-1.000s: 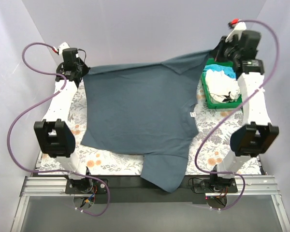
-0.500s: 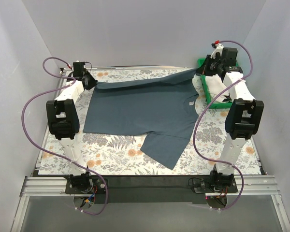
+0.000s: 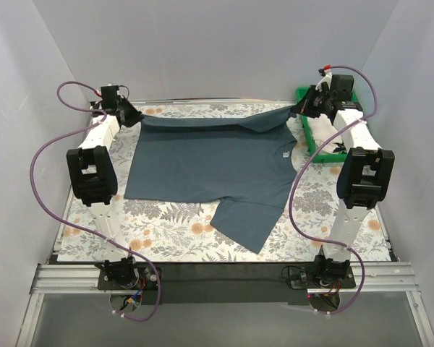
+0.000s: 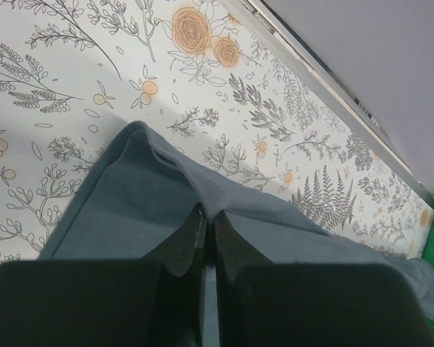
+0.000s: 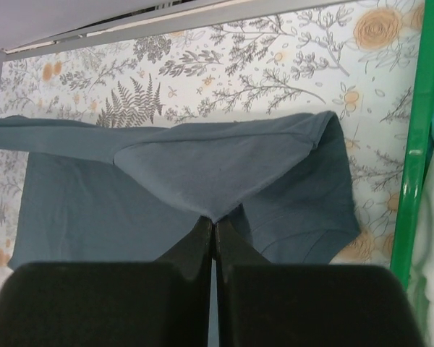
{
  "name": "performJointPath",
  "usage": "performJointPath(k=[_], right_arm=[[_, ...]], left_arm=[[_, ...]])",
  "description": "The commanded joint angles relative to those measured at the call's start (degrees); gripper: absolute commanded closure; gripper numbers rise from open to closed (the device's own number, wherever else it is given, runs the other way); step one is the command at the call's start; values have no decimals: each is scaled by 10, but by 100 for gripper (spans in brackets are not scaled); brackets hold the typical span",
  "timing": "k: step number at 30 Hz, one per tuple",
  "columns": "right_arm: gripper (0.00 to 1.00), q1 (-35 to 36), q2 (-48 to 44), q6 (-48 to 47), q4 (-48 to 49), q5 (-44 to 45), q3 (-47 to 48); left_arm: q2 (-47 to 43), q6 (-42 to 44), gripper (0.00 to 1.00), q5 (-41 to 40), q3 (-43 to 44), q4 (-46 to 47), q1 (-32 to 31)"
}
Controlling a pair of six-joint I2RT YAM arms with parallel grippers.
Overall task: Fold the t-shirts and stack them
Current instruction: Fold the tshirt
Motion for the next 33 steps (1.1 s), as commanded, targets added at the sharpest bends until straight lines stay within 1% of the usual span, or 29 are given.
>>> performJointPath(k=[1,6,13,22,26,33], right_arm=[[99,-4,-45,32,-18,-4,-13],[99,-5,-58,37,-53,12,-32],[99,-6,-72,48,-85,23,-74],[99,-14,-72,55,-151,26,-39],[99,-14,-72,59,-164,19,-38],[99,-14,-55,57,-162,26,-76]], left_arm=[[8,-5,100,17,35,-27,10],[29,-8,100,24,58,-44,16],[48,-11,100,28,64,-59,18],[61,-9,100,35,69,-89,18],[59,-11,100,36,62,-92,19],[78,-4,100,26,61,-94,18]])
